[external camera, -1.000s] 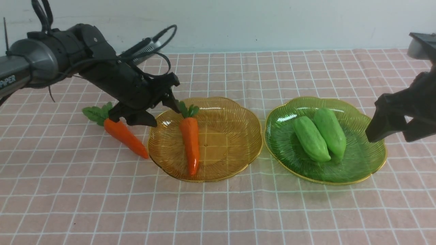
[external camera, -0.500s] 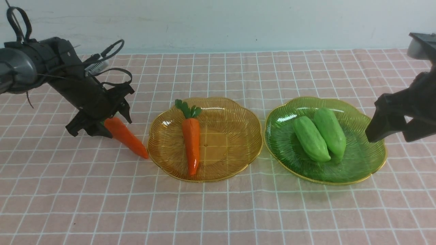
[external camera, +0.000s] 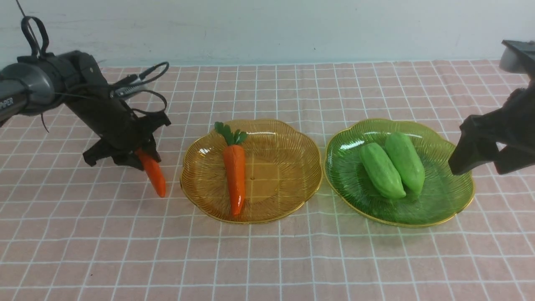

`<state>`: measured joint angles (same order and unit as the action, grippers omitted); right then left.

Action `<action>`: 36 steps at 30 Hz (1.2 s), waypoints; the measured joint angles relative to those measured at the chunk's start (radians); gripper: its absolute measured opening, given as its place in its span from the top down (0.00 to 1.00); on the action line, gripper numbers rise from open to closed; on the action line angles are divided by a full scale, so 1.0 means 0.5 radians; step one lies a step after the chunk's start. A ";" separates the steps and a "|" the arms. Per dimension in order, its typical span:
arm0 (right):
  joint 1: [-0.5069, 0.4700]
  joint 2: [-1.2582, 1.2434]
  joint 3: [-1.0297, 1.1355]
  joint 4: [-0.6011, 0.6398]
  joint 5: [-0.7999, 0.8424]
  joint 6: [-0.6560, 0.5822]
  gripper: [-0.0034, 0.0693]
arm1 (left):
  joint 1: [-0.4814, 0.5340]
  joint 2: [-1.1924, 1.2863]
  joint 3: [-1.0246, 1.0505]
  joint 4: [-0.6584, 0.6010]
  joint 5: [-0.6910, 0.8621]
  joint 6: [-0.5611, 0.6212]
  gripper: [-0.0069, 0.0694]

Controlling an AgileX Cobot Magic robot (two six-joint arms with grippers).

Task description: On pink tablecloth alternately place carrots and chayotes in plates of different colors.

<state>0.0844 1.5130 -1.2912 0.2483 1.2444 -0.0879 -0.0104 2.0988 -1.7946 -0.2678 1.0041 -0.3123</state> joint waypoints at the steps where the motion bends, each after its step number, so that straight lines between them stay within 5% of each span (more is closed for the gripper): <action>1: 0.000 0.000 0.000 0.000 0.000 0.000 0.21 | -0.025 -0.013 -0.075 0.003 0.068 0.013 0.66; 8: 0.000 -0.013 0.005 0.076 -0.002 -0.011 0.25 | -0.555 0.056 -0.222 0.059 0.116 0.138 0.65; 12: 0.000 -0.127 0.055 0.166 -0.002 -0.039 0.45 | -0.742 0.155 -0.222 0.127 0.023 0.183 0.60; 20: 0.000 -0.713 0.305 0.087 0.002 -0.086 0.87 | -0.774 0.187 -0.222 0.074 -0.033 0.233 0.33; 25: 0.000 -1.259 0.607 0.038 -0.022 -0.097 0.97 | -0.774 0.187 -0.246 0.051 0.012 0.239 0.30; 36: 0.000 -1.868 1.692 0.180 -1.985 -0.294 0.97 | -0.774 0.187 -0.421 0.053 0.171 0.243 0.30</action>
<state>0.0844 0.5789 -0.4451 0.3385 0.2519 -0.2350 -0.3972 2.1924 -2.0049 -0.2413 1.0896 -0.1908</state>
